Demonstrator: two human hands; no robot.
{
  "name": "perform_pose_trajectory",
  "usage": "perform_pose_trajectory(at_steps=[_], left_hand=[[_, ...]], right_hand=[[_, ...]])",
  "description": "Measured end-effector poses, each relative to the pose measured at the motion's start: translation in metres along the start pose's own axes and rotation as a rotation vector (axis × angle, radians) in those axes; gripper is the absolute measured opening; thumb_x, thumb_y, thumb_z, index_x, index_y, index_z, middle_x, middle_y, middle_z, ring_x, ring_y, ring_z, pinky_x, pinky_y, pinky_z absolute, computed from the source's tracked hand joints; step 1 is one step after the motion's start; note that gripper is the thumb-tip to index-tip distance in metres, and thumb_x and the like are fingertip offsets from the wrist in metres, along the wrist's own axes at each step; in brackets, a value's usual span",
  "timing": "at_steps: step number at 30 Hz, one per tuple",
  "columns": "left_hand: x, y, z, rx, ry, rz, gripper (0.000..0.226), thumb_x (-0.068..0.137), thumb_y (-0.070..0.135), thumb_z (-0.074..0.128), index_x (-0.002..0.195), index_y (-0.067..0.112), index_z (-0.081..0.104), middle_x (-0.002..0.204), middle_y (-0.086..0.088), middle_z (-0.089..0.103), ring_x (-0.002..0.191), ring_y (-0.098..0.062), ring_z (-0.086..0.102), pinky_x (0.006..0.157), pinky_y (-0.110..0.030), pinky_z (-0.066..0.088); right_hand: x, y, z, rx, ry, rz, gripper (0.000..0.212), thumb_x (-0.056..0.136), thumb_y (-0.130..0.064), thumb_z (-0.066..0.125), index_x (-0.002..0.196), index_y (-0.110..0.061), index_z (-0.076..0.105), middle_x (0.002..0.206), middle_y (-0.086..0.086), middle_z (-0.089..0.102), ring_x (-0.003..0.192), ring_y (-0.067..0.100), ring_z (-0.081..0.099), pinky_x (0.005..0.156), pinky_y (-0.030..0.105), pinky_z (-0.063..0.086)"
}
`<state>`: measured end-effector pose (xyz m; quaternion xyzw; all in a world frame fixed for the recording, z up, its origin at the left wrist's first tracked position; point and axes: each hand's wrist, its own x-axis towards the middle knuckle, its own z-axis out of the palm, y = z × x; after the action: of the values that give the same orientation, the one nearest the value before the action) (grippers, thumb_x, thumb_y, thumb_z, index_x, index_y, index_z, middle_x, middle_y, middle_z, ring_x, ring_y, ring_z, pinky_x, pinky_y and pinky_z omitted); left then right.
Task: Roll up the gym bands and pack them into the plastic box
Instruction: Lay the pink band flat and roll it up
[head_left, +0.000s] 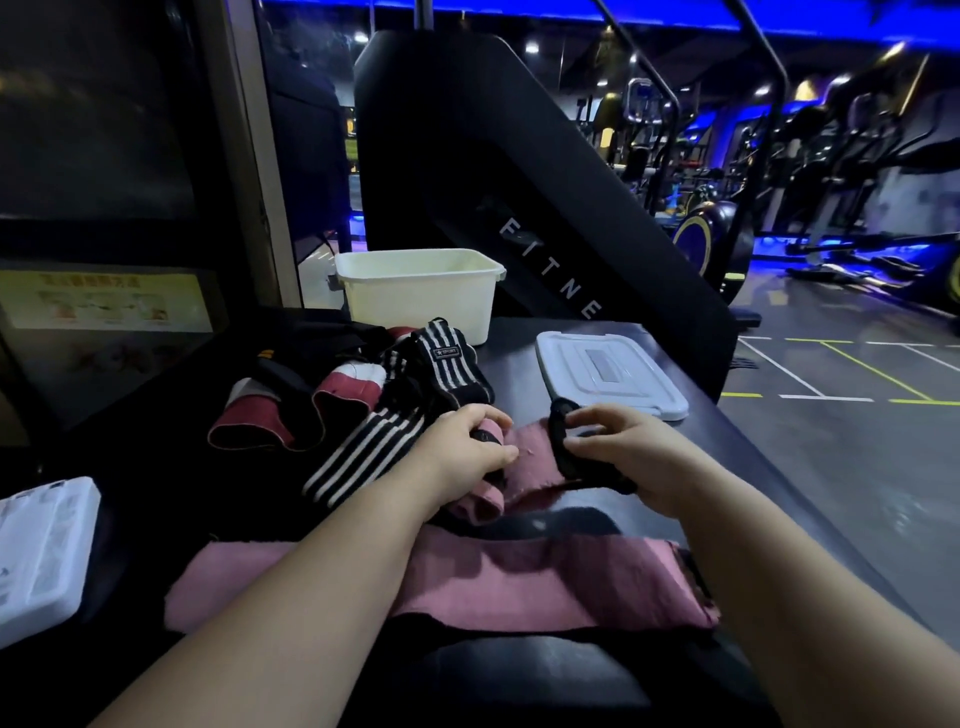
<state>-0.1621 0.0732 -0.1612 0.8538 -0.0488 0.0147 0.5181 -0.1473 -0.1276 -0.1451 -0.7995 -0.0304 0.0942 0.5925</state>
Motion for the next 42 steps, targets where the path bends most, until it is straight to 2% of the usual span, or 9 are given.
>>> perform_pose_trajectory(at_steps=[4,8,17,21,24,29,35,39,42], left_hand=[[0.006,0.005,0.022,0.146,-0.026,-0.001,0.026,0.084,0.023,0.069,0.109,0.026,0.065,0.113,-0.003,0.052,0.097,-0.019,0.059,0.087,-0.035,0.054],[0.010,0.008,0.039,0.268,-0.039,-0.019,0.026,0.084,0.031,0.068,0.110,0.031,0.062,0.106,0.006,0.047,0.089,-0.014,0.057,0.083,-0.032,0.054],[0.016,0.010,0.061,0.442,-0.012,0.026,0.048,0.086,0.043,0.064,0.132,0.036,0.051,0.134,0.003,0.047,0.128,-0.026,0.040,0.108,-0.036,0.036],[0.018,0.017,0.070,0.564,-0.018,0.158,0.022,0.092,0.033,0.059,0.113,0.037,0.062,0.135,0.011,0.047,0.132,-0.022,0.029,0.105,-0.035,0.027],[0.021,0.026,0.076,0.723,-0.059,0.231,0.007,0.092,0.039,0.055,0.089,0.033,0.058,0.108,0.007,0.060,0.116,-0.024,0.047,0.091,-0.035,0.035],[0.016,0.032,0.081,0.815,-0.152,0.220,0.061,0.071,0.076,0.061,0.115,0.033,0.056,0.111,0.005,0.059,0.110,-0.021,0.051,0.095,-0.040,0.040],[0.021,0.027,0.079,0.827,-0.204,0.204,0.086,0.075,0.061,0.067,0.147,0.044,0.025,0.137,0.001,0.053,0.129,-0.026,0.044,0.105,-0.041,0.033],[0.024,0.025,0.073,0.766,-0.229,0.160,0.088,0.080,0.043,0.064,0.147,0.057,0.008,0.130,-0.002,0.048,0.128,-0.028,0.041,0.104,-0.039,0.033],[0.022,0.027,0.070,0.714,-0.237,0.144,0.087,0.081,0.025,0.055,0.143,0.063,0.008,0.124,0.002,0.042,0.123,-0.027,0.041,0.104,-0.037,0.036]], right_hand=[[-0.007,0.014,-0.016,-0.074,0.060,-0.002,0.023,0.086,-0.008,0.071,0.107,-0.016,0.064,0.084,0.002,0.067,0.054,0.007,0.062,0.039,0.015,0.037],[-0.008,0.025,-0.025,-0.163,0.123,-0.003,0.024,0.081,-0.012,0.075,0.100,-0.023,0.065,0.086,0.001,0.070,0.065,0.013,0.067,0.053,0.021,0.049],[-0.002,0.046,-0.039,-0.379,0.208,-0.041,0.020,0.077,-0.025,0.078,0.091,-0.033,0.066,0.083,-0.006,0.070,0.066,0.009,0.062,0.068,0.026,0.051],[-0.001,0.049,-0.044,-0.428,0.239,-0.069,0.019,0.078,-0.028,0.077,0.093,-0.034,0.067,0.078,-0.007,0.067,0.060,0.004,0.057,0.057,0.017,0.040],[0.000,0.052,-0.048,-0.464,0.251,-0.069,0.020,0.078,-0.030,0.076,0.095,-0.035,0.067,0.075,-0.009,0.061,0.061,0.002,0.053,0.056,0.017,0.037],[0.001,0.057,-0.050,-0.499,0.223,-0.058,0.019,0.079,-0.030,0.076,0.097,-0.032,0.068,0.072,-0.011,0.055,0.062,0.002,0.050,0.059,0.018,0.038],[0.002,0.059,-0.050,-0.489,0.194,-0.063,0.016,0.079,-0.035,0.078,0.092,-0.035,0.069,0.078,-0.017,0.064,0.073,-0.001,0.060,0.068,0.015,0.043],[0.000,0.059,-0.051,-0.457,0.135,-0.087,0.014,0.075,-0.032,0.082,0.086,-0.031,0.072,0.074,-0.019,0.068,0.060,-0.015,0.058,0.059,0.003,0.042],[0.000,0.059,-0.052,-0.487,0.148,-0.076,0.019,0.072,-0.034,0.084,0.086,-0.029,0.073,0.082,-0.015,0.072,0.072,-0.007,0.064,0.070,0.010,0.048]])
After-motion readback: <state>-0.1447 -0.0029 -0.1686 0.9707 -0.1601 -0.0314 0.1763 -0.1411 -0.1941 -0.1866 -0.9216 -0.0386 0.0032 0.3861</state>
